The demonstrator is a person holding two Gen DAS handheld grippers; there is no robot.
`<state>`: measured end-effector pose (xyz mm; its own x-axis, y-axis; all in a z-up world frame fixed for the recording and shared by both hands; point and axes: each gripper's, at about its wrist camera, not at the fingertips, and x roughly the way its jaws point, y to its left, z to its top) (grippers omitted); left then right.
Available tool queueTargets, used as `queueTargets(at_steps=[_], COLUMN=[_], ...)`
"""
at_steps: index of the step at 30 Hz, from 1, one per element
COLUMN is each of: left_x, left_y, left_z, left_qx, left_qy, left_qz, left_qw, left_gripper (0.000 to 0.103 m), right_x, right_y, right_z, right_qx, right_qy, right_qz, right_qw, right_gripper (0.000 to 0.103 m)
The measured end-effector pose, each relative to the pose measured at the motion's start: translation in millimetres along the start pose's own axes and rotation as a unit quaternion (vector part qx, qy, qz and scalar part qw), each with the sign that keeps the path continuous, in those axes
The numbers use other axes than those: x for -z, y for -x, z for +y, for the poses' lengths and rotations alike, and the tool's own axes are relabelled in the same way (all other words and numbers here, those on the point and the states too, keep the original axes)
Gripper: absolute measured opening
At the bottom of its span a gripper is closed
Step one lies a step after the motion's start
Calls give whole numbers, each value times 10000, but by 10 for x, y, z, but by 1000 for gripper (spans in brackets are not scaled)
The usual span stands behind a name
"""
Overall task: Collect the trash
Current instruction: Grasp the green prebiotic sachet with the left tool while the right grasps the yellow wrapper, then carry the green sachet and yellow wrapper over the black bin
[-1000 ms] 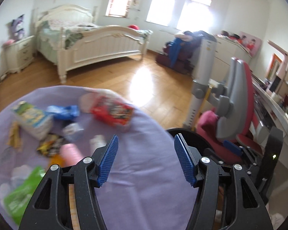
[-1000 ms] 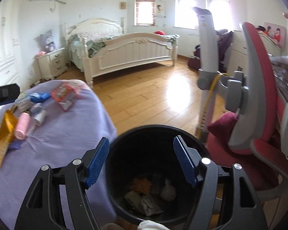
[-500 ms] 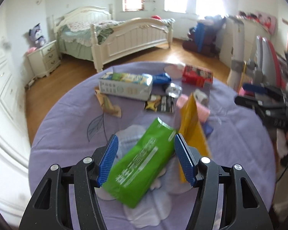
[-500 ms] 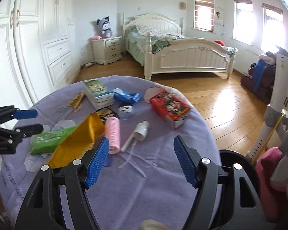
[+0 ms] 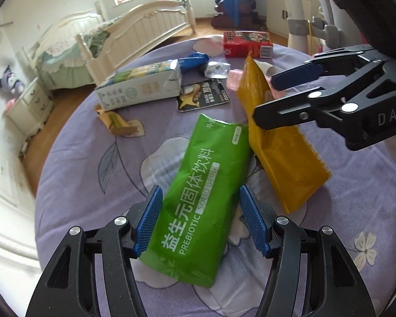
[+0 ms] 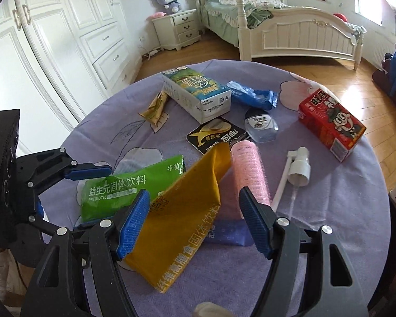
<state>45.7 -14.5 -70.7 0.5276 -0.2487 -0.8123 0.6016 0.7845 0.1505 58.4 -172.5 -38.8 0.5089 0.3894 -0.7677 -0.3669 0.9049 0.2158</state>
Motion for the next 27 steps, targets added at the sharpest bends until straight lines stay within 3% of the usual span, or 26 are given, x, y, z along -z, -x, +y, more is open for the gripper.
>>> queueTargets(at_steps=[4,5,7,17,19,21,23,25,27], left_x=[-22,-32,-56,-118,-125,-139,-153,-161,-156], left_y=[-14,-23,-51,-82,-115,-141,-155,-135,-128], left_z=[-6,1,34,80,88,127,173,154,128], left_qx=[74,77,121,203,189,255,467,322,218], left_qy=[-97,-88,-18,180,164,255,489,519,590], left_qz=[0,-1,-12,-4,19,-24,-8,-51,-60], left_qw=[9999,9999,9999,9996,9997,9993,9977,9981,9980], left_gripper=[61,61,61,61,68,69,59,31,26], right_x=[5,15,27,84,103,118,117,132,162], right_y=[-116,-136,-161,63,149,219,265,292,338], right_z=[24,23,22,-18,-37,-54,-102,-135,-174], right_qx=[-81,-102,-159,-263,-238,-221,-188,-171,-200], right_qy=[36,29,6,40,13,-7,-17,-47,-96], right_qz=[110,109,117,-267,-395,-492,-543,-582,-646], right_qw=[9999,9999,9998,9993,9989,9985,9983,9982,9977], right_gripper=[68,60,57,47,47,46,46,46,46])
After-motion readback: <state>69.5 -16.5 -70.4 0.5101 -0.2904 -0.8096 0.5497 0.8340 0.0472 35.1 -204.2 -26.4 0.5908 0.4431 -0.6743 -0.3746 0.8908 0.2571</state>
